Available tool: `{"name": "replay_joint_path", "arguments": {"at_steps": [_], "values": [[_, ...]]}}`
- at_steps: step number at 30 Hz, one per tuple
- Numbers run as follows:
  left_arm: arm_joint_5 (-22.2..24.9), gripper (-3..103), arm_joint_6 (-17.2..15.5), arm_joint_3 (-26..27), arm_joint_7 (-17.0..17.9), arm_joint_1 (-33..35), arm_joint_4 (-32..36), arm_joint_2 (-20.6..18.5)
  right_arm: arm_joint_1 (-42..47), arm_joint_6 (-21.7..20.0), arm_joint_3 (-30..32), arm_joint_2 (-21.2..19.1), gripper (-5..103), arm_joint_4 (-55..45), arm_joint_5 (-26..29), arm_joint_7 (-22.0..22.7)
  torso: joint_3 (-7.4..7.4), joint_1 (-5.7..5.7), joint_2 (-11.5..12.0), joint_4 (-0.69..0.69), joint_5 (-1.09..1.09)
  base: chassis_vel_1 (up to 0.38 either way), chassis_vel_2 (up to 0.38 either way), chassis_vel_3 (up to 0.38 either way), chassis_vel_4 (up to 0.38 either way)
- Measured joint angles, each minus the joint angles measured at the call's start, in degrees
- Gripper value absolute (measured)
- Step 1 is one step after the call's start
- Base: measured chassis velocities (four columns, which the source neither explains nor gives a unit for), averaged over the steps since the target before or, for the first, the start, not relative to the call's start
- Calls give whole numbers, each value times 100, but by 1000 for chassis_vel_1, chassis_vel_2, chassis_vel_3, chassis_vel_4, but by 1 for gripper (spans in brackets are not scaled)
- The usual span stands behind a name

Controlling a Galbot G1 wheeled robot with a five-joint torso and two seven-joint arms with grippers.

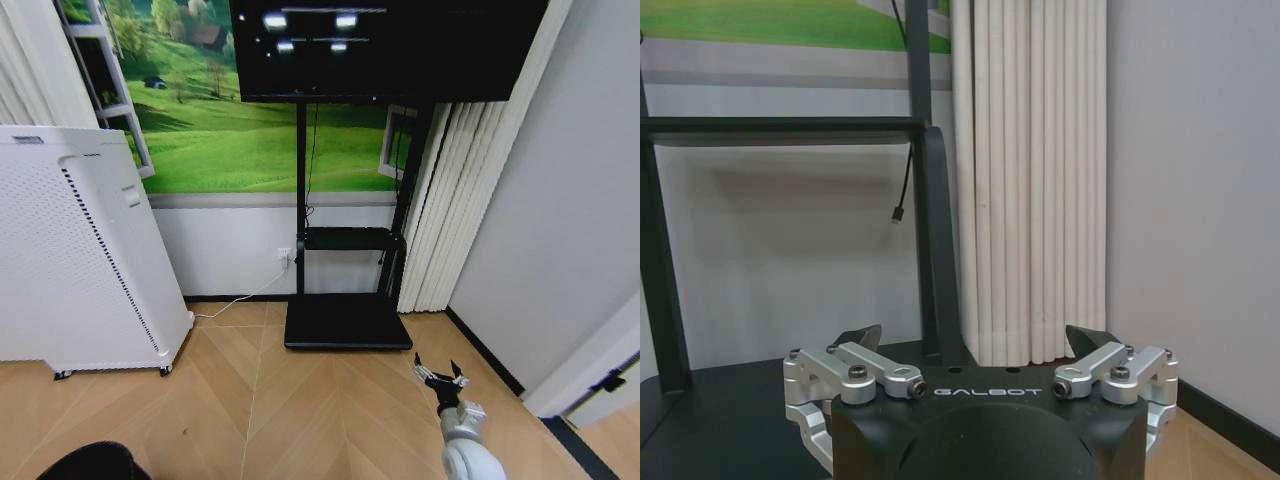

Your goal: Pick up the trash bin and place the garbage on the floor into it.

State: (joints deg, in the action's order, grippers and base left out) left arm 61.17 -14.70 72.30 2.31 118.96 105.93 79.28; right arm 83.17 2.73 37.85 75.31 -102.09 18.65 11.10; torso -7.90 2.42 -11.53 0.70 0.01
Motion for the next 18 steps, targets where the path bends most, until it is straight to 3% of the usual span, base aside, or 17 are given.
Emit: {"name": "replay_joint_path", "arguments": {"at_steps": [11, 18], "values": [[26, 3, 8, -117, 22, -177, -242, -68, 5, 422, 5, -24, 100, 151, -211, -3, 0, 0, 1, 0, -4, 184, 186, -175, -179], [-25, 3, -104, -395, -14, -488, -455, -149, 68, 492, 6, -29, 100, 92, -274, 8, 0, 0, 1, 1, -1, 5, 9, -23, 1]]}}
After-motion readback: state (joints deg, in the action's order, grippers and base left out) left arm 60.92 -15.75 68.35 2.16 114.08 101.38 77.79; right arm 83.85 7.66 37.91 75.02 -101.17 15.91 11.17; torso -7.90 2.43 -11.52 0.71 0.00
